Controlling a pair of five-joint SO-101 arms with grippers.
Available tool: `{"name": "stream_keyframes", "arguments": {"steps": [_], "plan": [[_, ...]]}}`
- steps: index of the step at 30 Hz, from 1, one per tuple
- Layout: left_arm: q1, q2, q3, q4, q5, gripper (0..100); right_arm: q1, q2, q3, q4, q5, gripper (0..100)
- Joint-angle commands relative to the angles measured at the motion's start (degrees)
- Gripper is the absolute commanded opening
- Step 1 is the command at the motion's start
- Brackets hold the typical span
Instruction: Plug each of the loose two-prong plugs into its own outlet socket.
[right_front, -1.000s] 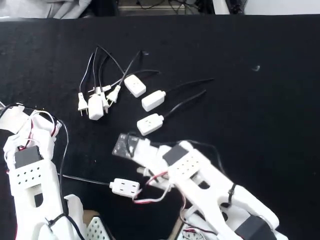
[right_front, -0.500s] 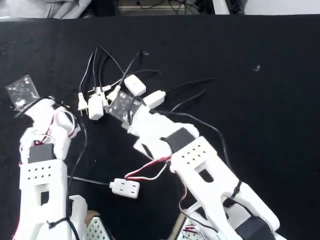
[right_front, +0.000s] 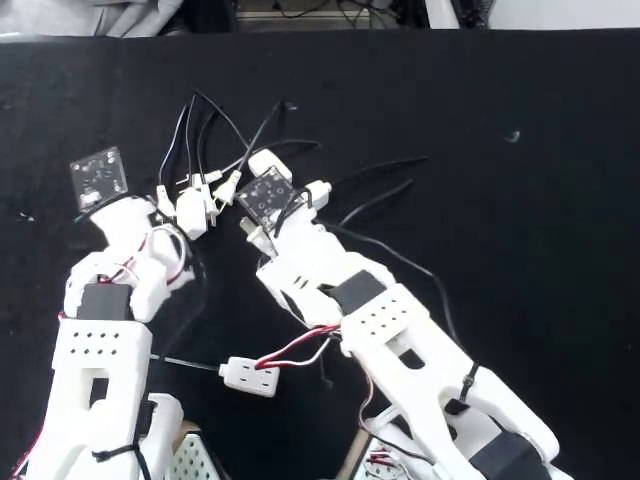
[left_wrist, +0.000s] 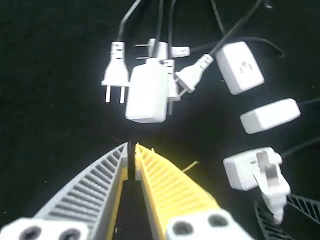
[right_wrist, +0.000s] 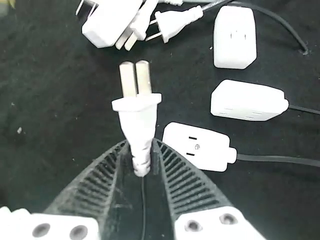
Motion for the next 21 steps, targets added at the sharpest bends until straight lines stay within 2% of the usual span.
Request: {"name": "stream_keyframes", "arguments": {"steps": [1,7,12,21], "plan": [[4.26,-3.08,-2.42,-2.81,-0.18,3,-0.88,-3.38,1.27,-2.29,-2.29,1.1],[10.33,-16.97,5.49,-6.86,-0.97,3,-3.16,-14.46,7.52,-2.9,-2.02,1.1],[15.16,-27.78,10.68,-6.86,-5.89,3,-5.1,-21.32,10.86,-2.9,-2.02,1.1],[16.13,-37.45,12.09,-6.33,-6.59,3,-5.1,-21.85,11.03,-2.9,-2.02,1.1]]}}
